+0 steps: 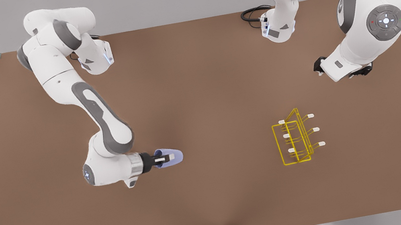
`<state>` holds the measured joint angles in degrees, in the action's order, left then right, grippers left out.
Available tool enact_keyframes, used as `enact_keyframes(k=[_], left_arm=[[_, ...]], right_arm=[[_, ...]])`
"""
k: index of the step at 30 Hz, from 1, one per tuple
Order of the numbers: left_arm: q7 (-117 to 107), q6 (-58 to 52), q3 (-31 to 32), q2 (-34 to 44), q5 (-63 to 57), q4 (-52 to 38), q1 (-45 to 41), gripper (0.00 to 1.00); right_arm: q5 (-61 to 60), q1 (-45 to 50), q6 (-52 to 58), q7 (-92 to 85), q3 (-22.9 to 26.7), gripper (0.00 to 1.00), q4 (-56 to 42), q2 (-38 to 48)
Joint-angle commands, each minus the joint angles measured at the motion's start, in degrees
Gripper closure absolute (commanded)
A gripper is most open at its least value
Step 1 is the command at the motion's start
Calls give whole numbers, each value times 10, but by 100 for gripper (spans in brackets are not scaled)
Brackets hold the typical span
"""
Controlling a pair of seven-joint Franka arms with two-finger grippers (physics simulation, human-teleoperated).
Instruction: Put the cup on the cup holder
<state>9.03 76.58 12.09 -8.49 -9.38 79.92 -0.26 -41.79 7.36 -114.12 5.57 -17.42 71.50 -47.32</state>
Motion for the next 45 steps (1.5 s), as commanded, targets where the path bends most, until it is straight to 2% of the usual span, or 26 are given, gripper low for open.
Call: enact_keyframes(k=[1, 3, 6, 12, 18, 21, 26, 34, 35, 37, 40, 45], left_arm=[[0, 0, 0, 0, 0, 0, 0, 0], [0, 0, 0, 0, 0, 0, 0, 0], [0, 1, 0, -3, 0, 0, 0, 0], [0, 3, 0, -5, 0, 0, 0, 0], [0, 3, 0, -7, 0, 0, 0, 0], [0, 4, 0, -8, 0, 0, 0, 0], [0, 4, 0, -11, 0, 0, 0, 0], [0, 11, 0, -18, 1, 0, 0, 0], [0, 17, 0, -21, 0, 0, 0, 0], [0, 19, 0, -24, 1, 0, 0, 0], [0, 23, 0, -29, 0, 0, 1, 0], [0, 34, 0, -43, -1, 0, 1, 0]], right_arm=[[-124, 27, 84, -99, -1, 79, -87, -58], [-170, 60, 86, -110, 0, 79, -174, -123], [-236, 109, 51, -120, 1, 79, -227, -169], [-316, 140, 144, -253, 0, 79, -195, -178], [-321, 184, 132, -341, 1, 79, -175, -197], [-321, 197, 87, -376, 3, 79, -175, -214], [-320, 219, 56, -387, 31, 79, -175, -224], [-316, 227, 53, -387, 42, 79, -174, -227], [-315, 228, 52, -387, 43, 77, -174, -228], [-316, 245, 52, -387, 75, 74, -174, -228], [-316, 246, 45, -395, 76, 73, -173, -233], [-316, 246, 36, -403, 76, 65, -173, -236]])
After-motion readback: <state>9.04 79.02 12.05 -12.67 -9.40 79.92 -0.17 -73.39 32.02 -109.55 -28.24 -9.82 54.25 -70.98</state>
